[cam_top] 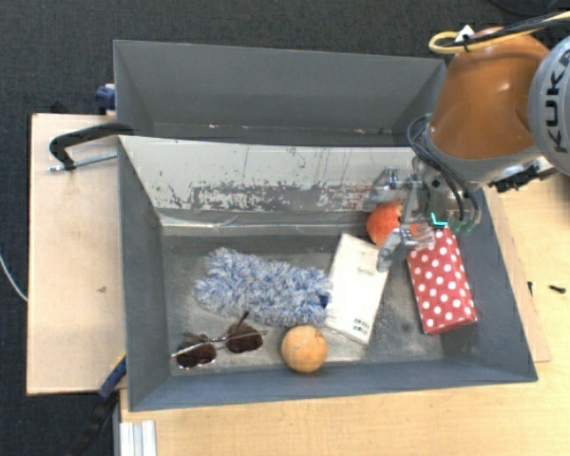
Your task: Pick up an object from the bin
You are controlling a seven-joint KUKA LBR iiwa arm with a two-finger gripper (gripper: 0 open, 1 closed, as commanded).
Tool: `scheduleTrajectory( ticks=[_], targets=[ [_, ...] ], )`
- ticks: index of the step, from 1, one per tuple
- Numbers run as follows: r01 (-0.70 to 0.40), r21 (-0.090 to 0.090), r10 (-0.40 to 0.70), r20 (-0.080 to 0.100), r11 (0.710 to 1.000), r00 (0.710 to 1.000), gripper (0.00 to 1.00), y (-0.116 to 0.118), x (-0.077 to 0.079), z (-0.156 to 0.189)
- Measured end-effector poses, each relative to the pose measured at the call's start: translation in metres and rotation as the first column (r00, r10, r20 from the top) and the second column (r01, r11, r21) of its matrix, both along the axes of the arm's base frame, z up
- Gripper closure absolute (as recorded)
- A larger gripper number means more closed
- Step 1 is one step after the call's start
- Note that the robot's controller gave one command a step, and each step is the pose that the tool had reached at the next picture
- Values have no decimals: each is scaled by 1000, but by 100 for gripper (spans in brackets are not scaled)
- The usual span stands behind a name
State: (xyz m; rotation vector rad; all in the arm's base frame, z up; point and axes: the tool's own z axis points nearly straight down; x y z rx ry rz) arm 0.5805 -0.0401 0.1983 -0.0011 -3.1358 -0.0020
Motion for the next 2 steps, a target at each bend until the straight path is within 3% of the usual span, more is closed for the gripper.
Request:
scheduleTrajectory(
  ticks=[1,2],
  targets=[
    [-1,-1,1,8,1000,1000,0,0,2,4],
    [84,0,-84,11,996,996,0,-26,10,-58]
  ],
)
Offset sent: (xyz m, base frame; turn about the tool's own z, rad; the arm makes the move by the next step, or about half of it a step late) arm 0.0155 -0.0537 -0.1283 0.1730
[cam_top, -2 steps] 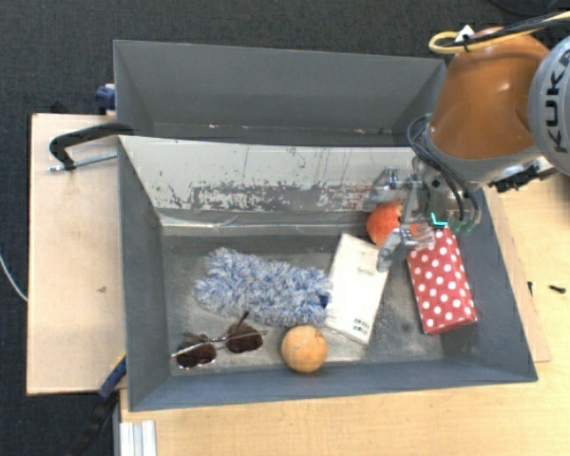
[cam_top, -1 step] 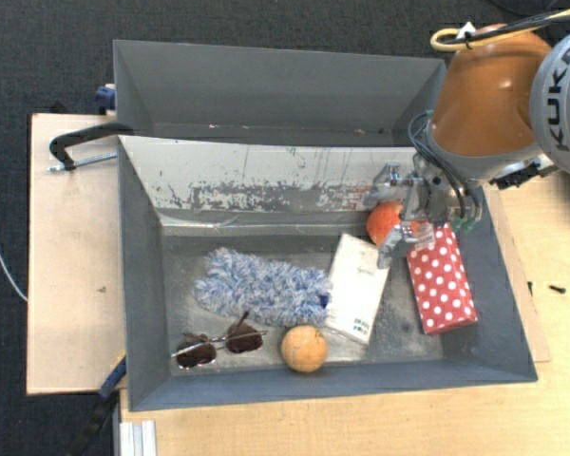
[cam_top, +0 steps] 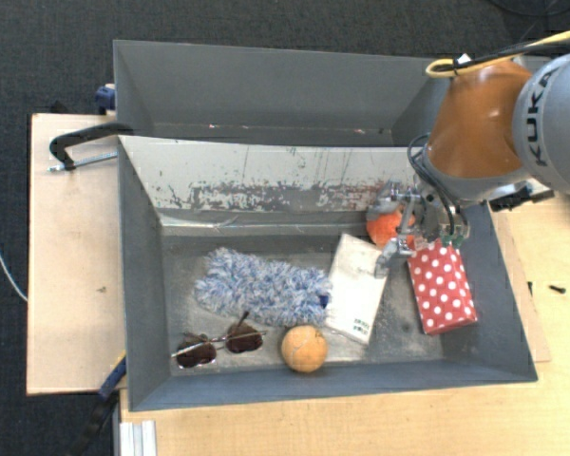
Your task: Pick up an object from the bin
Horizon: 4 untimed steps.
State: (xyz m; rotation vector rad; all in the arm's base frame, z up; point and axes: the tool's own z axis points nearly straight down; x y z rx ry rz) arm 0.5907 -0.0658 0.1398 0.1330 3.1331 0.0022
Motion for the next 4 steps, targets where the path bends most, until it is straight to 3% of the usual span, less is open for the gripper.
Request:
scheduleTrajectory(
  ticks=[1,2,3,4],
  targets=[
    [-82,-1,82,-5,997,997,0,66,-6,-41],
    [13,3,-13,0,1000,1000,0,45,2,-57],
    [12,-4,-12,-1,1000,1000,0,71,-5,-62],
    [-202,-10,202,24,979,979,100,104,-74,-61]
  ],
)
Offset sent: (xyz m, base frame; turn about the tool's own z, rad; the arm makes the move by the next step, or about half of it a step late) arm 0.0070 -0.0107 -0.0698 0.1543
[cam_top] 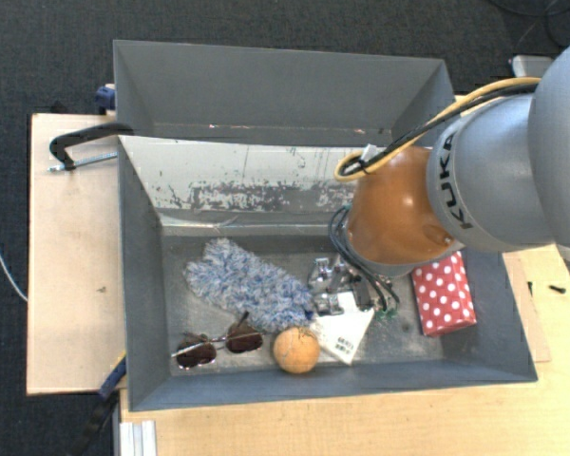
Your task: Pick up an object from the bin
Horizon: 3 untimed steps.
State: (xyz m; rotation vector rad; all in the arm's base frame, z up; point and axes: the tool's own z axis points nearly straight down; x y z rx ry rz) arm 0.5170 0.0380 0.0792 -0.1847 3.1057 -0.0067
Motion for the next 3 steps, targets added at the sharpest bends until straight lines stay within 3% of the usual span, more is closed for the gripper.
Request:
scheduleTrajectory(
  ticks=[2,3],
  targets=[
    [0,0,0,-5,1000,1000,100,0,-1,3],
    [-1,3,1,-20,1000,1000,100,1,-3,15]
  ],
)
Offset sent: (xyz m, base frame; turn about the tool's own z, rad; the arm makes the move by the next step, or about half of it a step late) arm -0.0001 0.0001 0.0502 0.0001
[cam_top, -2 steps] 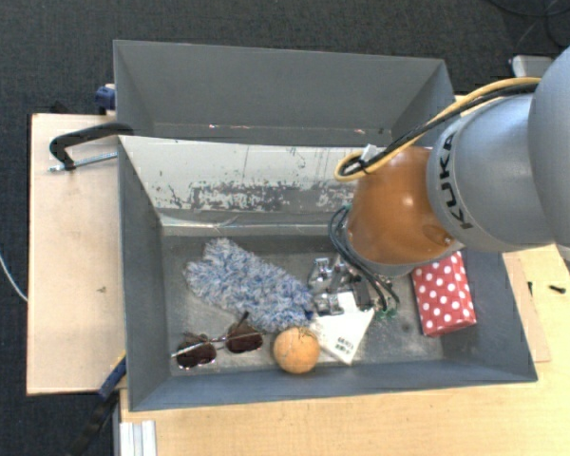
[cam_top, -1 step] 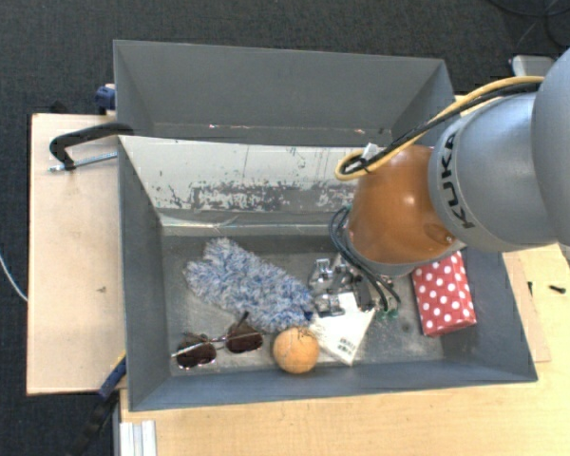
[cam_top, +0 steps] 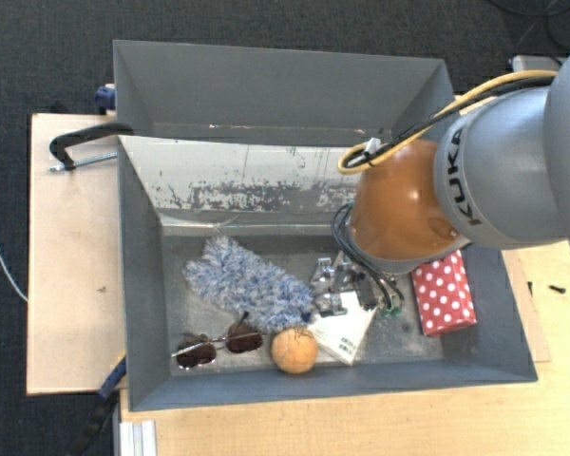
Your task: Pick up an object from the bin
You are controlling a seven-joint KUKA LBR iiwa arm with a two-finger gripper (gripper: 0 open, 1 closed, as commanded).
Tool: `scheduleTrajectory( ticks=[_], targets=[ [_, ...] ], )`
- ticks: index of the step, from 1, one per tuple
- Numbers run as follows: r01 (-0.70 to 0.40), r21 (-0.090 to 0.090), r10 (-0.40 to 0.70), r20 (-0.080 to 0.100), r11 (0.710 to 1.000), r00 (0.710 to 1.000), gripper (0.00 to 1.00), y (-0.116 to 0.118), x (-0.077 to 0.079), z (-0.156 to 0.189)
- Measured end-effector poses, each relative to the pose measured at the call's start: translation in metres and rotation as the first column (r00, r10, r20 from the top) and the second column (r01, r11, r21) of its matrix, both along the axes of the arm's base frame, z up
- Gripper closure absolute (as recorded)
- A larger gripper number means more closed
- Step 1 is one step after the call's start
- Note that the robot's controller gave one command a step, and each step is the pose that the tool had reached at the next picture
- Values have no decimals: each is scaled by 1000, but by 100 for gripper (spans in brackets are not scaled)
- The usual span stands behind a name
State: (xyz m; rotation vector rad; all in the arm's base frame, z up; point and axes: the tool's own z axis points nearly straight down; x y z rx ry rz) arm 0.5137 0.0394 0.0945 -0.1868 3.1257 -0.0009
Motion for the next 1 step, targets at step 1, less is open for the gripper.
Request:
scheduleTrajectory(
  ticks=[1],
  targets=[
    [0,1,0,-3,1000,1000,100,1,1,13]
  ],
)
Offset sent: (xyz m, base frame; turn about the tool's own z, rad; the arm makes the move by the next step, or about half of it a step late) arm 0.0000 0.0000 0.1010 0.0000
